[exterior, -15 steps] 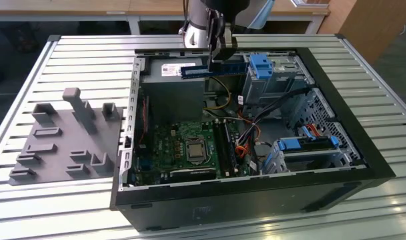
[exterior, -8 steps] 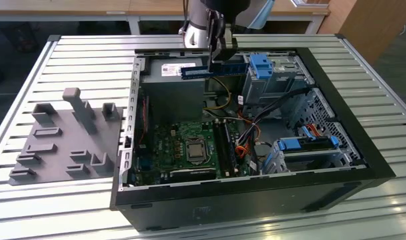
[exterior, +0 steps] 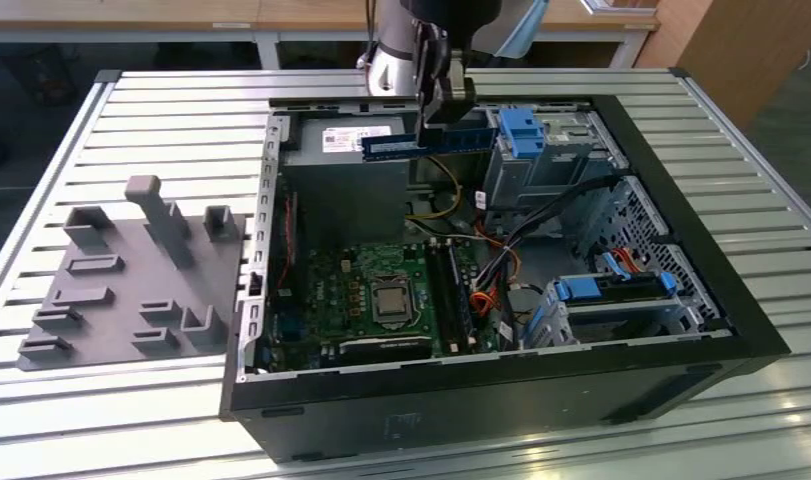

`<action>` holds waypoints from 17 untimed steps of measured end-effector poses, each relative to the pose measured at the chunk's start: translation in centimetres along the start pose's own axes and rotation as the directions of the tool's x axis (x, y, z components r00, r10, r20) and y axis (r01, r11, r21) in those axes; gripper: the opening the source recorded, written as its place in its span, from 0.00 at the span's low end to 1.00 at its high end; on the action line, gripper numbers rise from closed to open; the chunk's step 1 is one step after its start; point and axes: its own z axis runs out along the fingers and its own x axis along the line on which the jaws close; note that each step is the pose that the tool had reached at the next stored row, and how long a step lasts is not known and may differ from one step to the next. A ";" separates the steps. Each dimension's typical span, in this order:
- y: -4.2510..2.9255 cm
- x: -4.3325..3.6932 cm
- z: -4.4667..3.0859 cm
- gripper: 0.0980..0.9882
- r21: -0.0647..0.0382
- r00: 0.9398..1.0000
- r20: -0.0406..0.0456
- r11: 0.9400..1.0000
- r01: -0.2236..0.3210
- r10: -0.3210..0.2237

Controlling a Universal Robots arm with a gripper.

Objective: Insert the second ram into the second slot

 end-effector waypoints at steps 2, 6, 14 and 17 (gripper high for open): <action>0.00 0.04 0.00 0.04 0.000 1.000 0.000 1.000 0.000 0.000; 0.00 0.19 0.00 0.04 0.000 1.000 0.000 1.000 0.000 0.000; 0.01 0.46 -0.01 0.04 0.000 1.000 0.000 1.000 0.000 0.000; 0.01 0.54 -0.01 0.04 0.000 1.000 0.000 1.000 0.000 0.000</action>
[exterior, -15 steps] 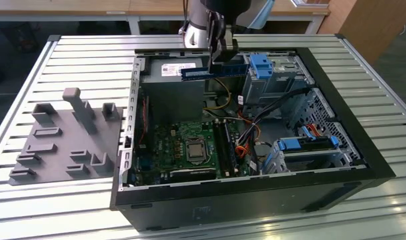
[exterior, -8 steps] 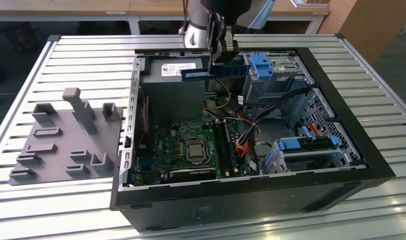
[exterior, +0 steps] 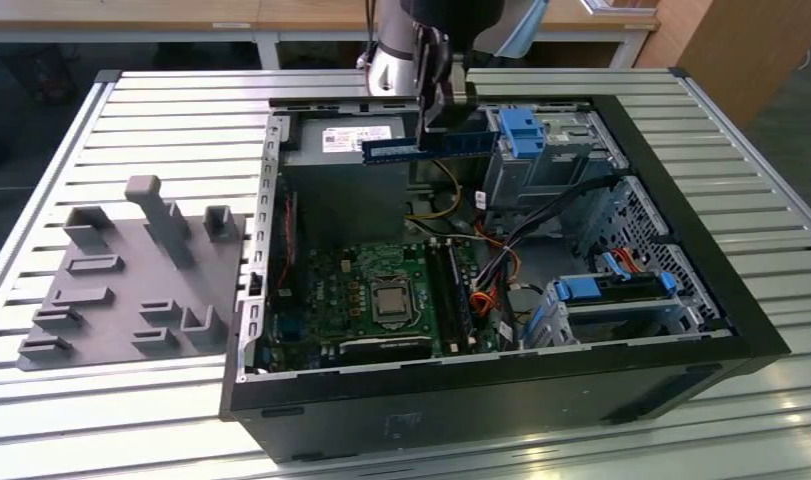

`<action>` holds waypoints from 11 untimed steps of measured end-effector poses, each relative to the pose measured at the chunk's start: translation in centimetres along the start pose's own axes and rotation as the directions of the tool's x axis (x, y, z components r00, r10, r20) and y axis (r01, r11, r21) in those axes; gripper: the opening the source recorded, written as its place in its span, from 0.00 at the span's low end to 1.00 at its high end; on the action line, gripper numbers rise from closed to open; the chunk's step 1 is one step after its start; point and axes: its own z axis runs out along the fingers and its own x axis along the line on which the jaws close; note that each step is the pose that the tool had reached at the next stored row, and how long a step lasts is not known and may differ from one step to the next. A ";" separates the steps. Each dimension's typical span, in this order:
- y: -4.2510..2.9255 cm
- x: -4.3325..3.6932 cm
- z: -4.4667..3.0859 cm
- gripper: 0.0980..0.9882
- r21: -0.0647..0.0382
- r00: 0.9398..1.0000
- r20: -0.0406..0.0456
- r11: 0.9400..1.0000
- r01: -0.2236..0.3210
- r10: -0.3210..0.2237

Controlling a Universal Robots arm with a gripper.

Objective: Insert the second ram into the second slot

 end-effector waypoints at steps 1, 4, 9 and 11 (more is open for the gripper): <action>0.00 0.03 0.00 0.04 0.000 1.000 0.000 1.000 0.000 0.000; 0.00 0.12 0.00 0.04 0.000 1.000 0.000 1.000 0.000 0.000; 0.01 0.23 0.00 0.04 0.000 1.000 0.000 1.000 0.000 0.000; 0.01 0.27 0.00 0.04 0.000 1.000 0.000 1.000 0.000 0.000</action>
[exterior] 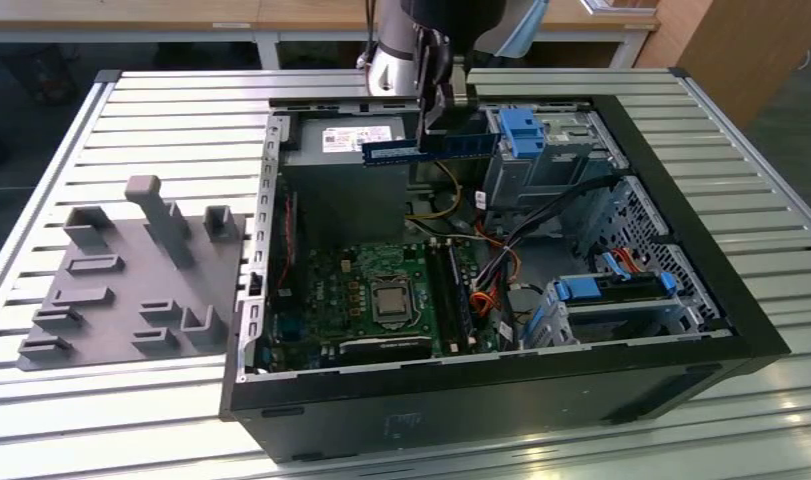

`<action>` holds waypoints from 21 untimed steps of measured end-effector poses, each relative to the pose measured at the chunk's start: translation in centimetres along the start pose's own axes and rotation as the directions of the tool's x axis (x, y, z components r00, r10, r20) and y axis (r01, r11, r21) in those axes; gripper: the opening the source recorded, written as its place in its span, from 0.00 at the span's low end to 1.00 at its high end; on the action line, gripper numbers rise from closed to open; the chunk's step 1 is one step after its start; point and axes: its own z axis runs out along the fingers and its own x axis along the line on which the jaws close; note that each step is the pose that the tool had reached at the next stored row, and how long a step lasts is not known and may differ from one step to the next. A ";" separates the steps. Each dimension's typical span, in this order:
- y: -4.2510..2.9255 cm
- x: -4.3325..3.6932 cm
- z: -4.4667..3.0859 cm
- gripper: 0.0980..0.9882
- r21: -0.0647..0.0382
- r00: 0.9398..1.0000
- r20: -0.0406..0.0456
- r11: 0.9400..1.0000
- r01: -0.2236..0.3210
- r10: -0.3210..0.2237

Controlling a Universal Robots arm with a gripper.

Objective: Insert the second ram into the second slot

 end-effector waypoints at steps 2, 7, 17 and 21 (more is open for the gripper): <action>0.00 0.04 0.00 0.04 0.000 1.000 0.000 1.000 0.000 0.000; 0.02 0.59 -0.01 0.04 0.000 1.000 0.000 1.000 0.000 0.000; 0.01 0.76 -0.01 0.04 0.001 0.998 0.002 0.998 -0.056 0.056; 0.03 1.24 -0.02 0.04 0.001 0.998 0.002 0.998 -0.058 0.058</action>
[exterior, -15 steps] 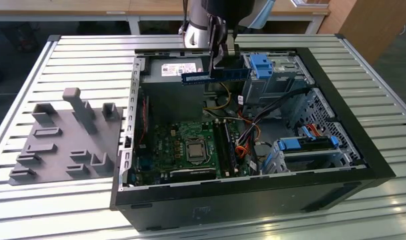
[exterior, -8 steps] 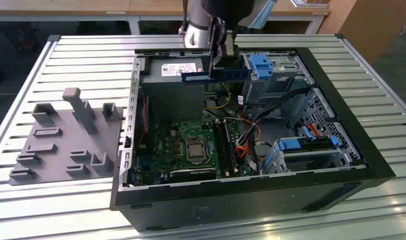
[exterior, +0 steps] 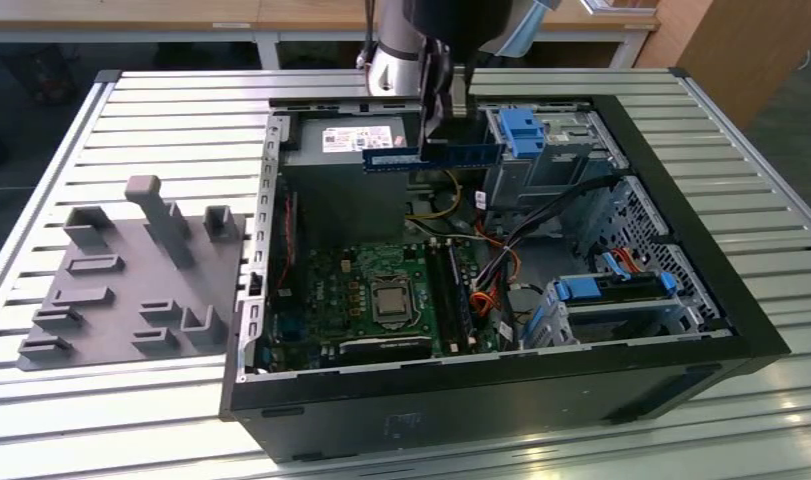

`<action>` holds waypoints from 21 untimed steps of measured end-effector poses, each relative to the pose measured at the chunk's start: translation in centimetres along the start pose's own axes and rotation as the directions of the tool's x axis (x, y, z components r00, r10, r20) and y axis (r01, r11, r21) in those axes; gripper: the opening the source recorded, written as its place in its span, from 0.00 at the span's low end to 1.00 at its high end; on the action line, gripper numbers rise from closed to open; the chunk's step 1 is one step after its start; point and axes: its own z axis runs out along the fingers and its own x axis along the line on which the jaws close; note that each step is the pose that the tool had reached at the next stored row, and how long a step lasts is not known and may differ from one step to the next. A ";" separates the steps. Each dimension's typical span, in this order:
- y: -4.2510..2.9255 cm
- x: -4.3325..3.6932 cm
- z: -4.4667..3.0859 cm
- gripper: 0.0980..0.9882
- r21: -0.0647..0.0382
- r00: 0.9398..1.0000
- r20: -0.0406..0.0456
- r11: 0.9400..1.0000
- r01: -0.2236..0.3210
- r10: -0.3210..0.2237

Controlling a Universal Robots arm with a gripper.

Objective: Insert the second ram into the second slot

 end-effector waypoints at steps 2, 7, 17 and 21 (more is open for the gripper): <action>0.00 0.15 0.00 0.04 0.000 1.000 0.000 1.000 0.000 0.000; -0.01 0.37 0.00 0.04 0.000 1.000 0.000 1.000 -0.001 0.001; -0.03 0.75 -0.01 0.04 0.000 1.000 0.000 1.000 -0.001 0.001; -0.03 0.84 -0.02 0.04 0.000 1.000 0.000 1.000 -0.002 0.002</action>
